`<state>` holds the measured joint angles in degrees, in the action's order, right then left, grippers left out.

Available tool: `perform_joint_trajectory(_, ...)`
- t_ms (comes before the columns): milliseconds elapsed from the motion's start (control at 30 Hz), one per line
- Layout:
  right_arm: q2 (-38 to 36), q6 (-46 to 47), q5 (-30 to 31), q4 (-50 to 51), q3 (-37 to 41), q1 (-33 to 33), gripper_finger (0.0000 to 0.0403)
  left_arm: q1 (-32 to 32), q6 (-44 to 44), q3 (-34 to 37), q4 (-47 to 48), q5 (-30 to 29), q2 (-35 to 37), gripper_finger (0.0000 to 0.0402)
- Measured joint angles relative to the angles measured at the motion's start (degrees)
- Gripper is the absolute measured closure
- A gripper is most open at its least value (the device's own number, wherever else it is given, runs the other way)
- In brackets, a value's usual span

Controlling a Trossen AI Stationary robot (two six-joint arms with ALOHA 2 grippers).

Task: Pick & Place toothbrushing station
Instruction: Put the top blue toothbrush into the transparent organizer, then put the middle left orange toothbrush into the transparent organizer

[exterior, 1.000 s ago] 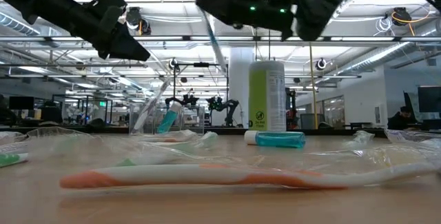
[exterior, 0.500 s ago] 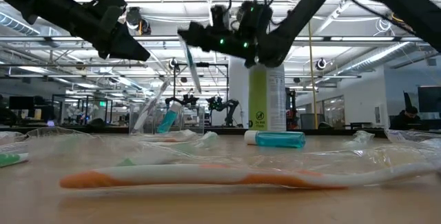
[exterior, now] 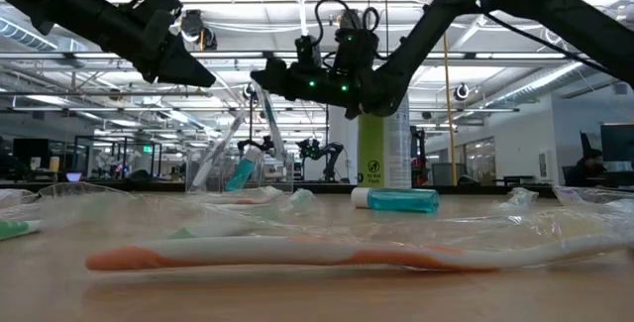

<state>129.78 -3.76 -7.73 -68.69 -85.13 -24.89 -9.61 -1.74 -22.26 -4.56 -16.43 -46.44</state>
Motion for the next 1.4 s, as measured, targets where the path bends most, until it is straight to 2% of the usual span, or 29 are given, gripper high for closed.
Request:
perform_joint_trajectory(133,-2.1,0.2,0.1,7.5,-0.1,-0.9,0.0312,0.0,0.0,0.0,-0.2,0.0,0.0,0.0270)
perform_joint_trajectory(567,-2.1,2.4,0.1,6.2,-0.1,-1.4,0.0196,0.0,0.1,0.0,-2.1,0.0,0.0,0.0270)
perform_joint_trajectory(833,-2.8,3.6,-0.4,3.4,0.0,-0.7,0.0175,0.0,0.0,0.0,-1.8,0.0,0.0,0.0270)
perform_joint_trajectory(900,-4.7,3.4,-3.9,6.5,0.2,-0.2,0.0178,0.0,-0.1,0.0,-1.3,0.0,0.0,0.0270)
perform_joint_trajectory(967,-7.4,2.9,-7.2,11.8,0.2,0.8,0.0182,0.0,-0.5,0.0,-1.1,0.0,-0.1,0.0270)
perform_joint_trajectory(1067,-13.1,2.0,-10.2,26.8,0.6,2.5,0.0186,0.0,-2.1,0.0,-1.1,0.1,-0.1,0.0270)
perform_joint_trajectory(1167,-19.1,-6.6,-10.2,45.7,0.9,5.0,0.0187,0.0,-3.0,0.0,-0.6,0.4,-0.1,0.0270)
perform_joint_trajectory(1233,-23.1,-12.3,-6.6,58.3,1.4,7.4,0.0188,0.0,-4.4,0.0,0.2,2.5,0.0,0.0270)
perform_joint_trajectory(1267,-24.8,-13.9,-2.6,62.9,1.7,8.9,0.0188,0.0,-6.0,0.0,0.9,4.2,0.0,0.0270)
perform_joint_trajectory(1400,-31.1,-15.0,12.5,73.9,7.2,15.4,0.0188,0.0,-14.2,0.0,4.4,11.4,0.0,0.0270)
